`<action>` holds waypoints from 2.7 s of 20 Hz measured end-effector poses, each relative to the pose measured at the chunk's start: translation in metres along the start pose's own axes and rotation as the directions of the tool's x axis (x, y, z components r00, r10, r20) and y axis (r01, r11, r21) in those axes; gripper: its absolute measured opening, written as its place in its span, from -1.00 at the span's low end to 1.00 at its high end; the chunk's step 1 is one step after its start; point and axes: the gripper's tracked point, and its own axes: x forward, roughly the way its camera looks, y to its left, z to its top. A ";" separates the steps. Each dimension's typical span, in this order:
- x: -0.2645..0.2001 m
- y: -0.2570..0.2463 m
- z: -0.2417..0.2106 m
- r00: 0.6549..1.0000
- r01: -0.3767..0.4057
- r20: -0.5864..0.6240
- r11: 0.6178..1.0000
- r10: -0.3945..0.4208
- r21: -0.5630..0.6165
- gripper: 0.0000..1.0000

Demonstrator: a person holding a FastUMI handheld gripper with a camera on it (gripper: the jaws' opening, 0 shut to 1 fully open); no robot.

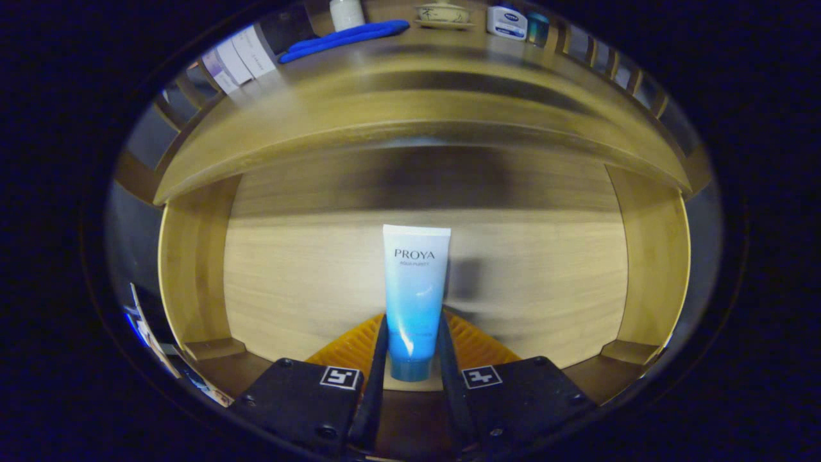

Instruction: Pull open the drawer, take out the items inside it, and place them on the countertop above the cabinet.

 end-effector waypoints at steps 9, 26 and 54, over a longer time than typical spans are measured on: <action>-0.097 0.003 0.018 0.985 -0.047 0.164 0.996 0.059 -0.076 -0.11; -0.097 0.006 0.169 0.978 -0.040 0.208 0.999 0.035 0.021 -0.11; -0.139 0.021 0.127 0.931 -0.019 0.363 0.999 0.032 -0.040 0.22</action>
